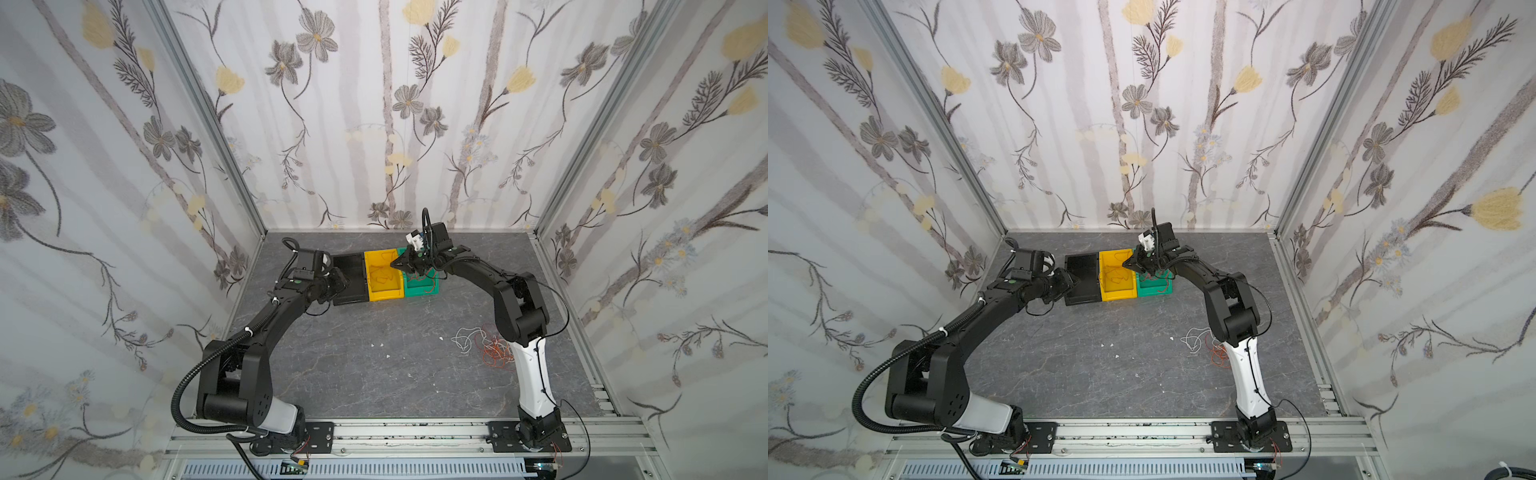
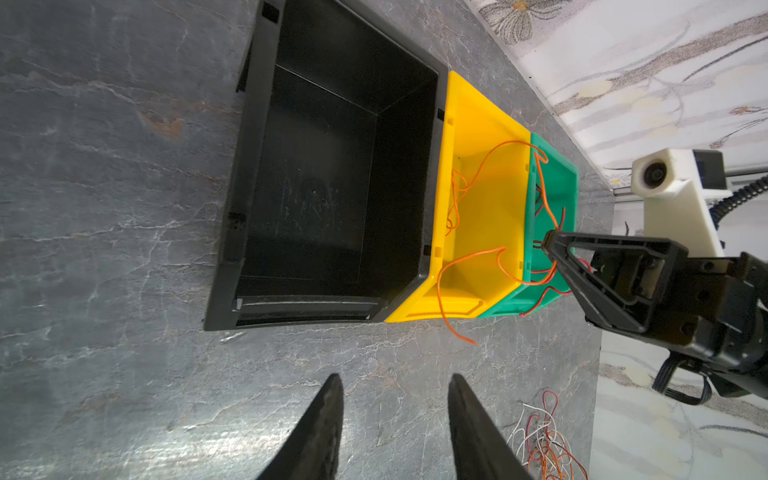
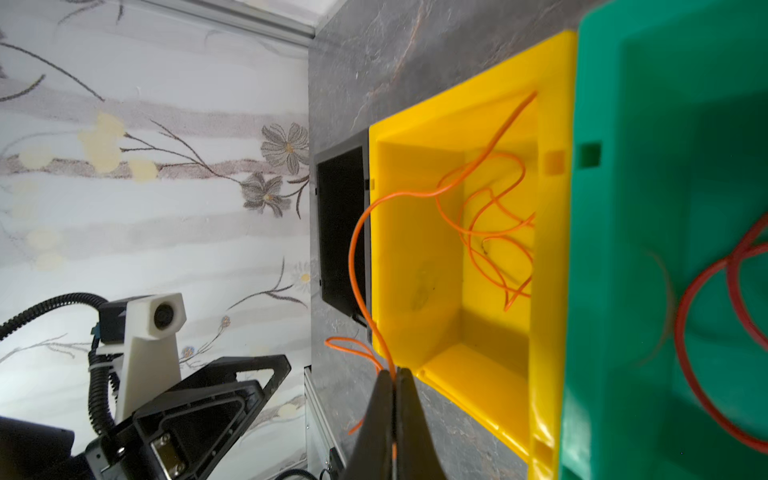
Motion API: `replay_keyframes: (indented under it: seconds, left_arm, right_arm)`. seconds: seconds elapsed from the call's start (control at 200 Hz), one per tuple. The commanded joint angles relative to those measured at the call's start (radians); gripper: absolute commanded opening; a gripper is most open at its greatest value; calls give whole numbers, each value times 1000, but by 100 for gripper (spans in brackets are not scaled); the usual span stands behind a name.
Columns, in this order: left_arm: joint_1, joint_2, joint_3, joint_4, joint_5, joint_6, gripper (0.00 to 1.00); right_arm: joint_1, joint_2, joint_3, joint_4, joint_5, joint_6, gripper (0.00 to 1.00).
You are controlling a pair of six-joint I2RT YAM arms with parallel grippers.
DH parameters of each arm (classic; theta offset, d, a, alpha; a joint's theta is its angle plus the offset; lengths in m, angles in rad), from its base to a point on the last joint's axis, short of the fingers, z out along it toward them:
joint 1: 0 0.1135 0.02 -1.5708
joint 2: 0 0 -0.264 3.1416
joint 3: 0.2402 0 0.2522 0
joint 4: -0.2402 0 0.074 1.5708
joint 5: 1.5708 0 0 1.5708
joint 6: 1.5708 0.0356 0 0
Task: Untangle the cables
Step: 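Open the left gripper while right lowers the orange wire into the yellow bin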
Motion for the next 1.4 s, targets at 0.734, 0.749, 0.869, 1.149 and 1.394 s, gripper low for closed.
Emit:
replay_keyframes:
  seconds: [0.734, 0.749, 0.869, 1.149, 1.394]
  left_arm:
    - [0, 1, -23, 39, 12, 2, 43]
    - [0, 1, -25, 38, 12, 2, 43]
    - [1, -11, -31, 37, 12, 3, 43]
    - [0, -33, -53, 48, 26, 10, 43]
    - [-10, -45, -55, 62, 74, 37, 43]
  right_arm:
    - [158, 137, 333, -452, 555, -378, 0]
    - [158, 144, 340, -456, 547, -376, 0]
    - [161, 177, 373, -474, 481, -361, 0]
    - [160, 86, 362, -524, 467, -373, 27]
    - [154, -26, 300, -533, 494, -395, 33]
